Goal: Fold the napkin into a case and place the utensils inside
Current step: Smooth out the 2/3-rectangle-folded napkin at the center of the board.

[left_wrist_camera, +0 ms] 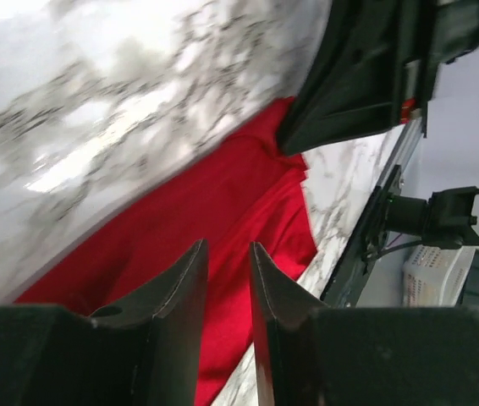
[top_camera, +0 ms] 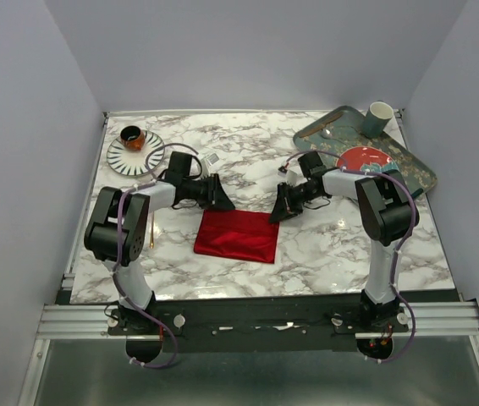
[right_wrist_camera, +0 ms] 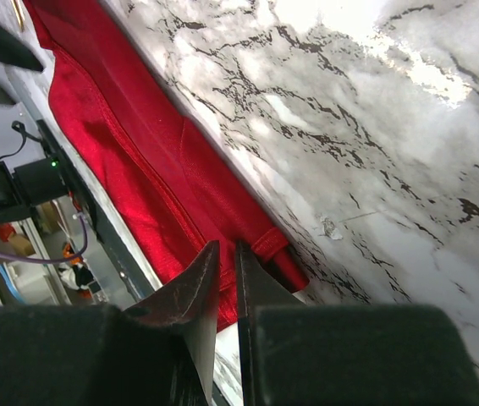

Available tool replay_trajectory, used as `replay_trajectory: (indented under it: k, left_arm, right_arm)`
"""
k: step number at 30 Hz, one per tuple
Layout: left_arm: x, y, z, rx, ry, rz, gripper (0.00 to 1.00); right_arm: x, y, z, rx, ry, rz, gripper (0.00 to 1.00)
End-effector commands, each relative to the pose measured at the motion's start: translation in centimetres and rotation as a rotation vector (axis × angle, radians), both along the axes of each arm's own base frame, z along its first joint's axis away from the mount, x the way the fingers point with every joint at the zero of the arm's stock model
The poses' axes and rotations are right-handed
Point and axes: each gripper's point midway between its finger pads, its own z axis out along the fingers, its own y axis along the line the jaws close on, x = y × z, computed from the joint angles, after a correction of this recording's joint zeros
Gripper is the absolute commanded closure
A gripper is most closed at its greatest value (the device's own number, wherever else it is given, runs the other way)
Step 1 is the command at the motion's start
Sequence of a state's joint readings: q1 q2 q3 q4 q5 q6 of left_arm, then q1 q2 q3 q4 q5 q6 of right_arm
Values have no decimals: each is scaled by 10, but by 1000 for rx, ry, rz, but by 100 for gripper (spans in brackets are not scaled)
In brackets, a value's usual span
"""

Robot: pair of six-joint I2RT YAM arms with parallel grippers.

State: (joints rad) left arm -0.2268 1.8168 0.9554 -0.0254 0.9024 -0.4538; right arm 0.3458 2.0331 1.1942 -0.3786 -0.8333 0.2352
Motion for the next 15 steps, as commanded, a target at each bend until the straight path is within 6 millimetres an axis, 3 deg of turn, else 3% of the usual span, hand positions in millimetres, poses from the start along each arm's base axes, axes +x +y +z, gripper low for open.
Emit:
replay_trajectory:
  k: [1, 6, 8, 15]
  left_arm:
    - [-7, -47, 28, -67, -59, -102, 63]
    - [-10, -87, 6, -129, 48, -102, 60]
    - [-6, -90, -10, -120, 75, -90, 60]
    - [-1, -59, -50, -109, 182, -37, 59]
  right_arm:
    - [-2, -17, -36, -137, -15, -9, 79]
    - [2, -21, -37, -169, -38, -14, 80]
    - [3, -24, -39, -191, -41, -17, 80]
    - [6, -35, -43, -269, -61, -15, 80]
